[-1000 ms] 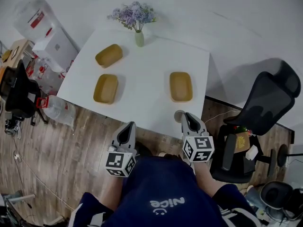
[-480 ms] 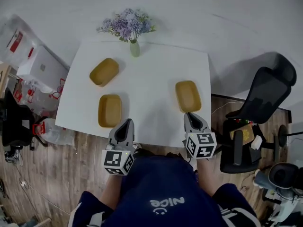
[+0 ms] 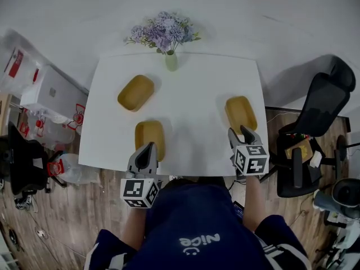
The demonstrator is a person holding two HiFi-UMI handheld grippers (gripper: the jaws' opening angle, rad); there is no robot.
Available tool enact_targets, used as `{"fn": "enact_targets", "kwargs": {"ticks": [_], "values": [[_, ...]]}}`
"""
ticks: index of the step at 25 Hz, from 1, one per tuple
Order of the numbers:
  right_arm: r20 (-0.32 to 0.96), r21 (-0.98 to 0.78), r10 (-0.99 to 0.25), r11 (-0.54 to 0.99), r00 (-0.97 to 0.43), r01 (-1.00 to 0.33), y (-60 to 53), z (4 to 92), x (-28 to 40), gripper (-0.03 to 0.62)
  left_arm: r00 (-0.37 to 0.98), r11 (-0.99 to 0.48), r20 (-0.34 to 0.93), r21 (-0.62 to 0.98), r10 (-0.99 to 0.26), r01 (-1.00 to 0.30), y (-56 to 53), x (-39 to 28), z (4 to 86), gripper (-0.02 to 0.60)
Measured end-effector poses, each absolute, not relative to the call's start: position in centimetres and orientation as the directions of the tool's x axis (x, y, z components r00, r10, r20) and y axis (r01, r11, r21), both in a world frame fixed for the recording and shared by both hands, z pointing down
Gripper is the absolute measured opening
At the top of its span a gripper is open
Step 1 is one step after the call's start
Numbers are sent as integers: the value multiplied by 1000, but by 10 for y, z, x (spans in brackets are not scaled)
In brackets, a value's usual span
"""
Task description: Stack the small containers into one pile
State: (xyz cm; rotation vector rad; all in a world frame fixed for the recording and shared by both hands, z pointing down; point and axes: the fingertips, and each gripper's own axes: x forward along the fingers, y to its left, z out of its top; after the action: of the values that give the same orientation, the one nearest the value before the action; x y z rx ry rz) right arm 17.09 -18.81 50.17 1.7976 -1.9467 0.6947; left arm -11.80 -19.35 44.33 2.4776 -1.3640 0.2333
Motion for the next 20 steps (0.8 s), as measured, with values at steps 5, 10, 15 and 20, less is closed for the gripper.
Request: {"fn": "enact_targets", "kwargs": {"ticks": [5,10,15,20], "values": [[643,-38,-763,51,-64,-998,-219,511,175,163,509,-470,275,197,-816,-860,-197,-144,445,20],[729,13,-681,116,-70,-993,-245,537,177,163,424,-381,316,191,-849,-905,-203,-163,453,20],[806,-19,-585,119,-86,-993,-258,565,179,162,378,-331,328,191,-866,-924,-207,-172,448,20],[848,3,-527,125,-64,-992,-260,577,182,145,356,-309,318,191,-878,-932,-213,-171,438,20]]}}
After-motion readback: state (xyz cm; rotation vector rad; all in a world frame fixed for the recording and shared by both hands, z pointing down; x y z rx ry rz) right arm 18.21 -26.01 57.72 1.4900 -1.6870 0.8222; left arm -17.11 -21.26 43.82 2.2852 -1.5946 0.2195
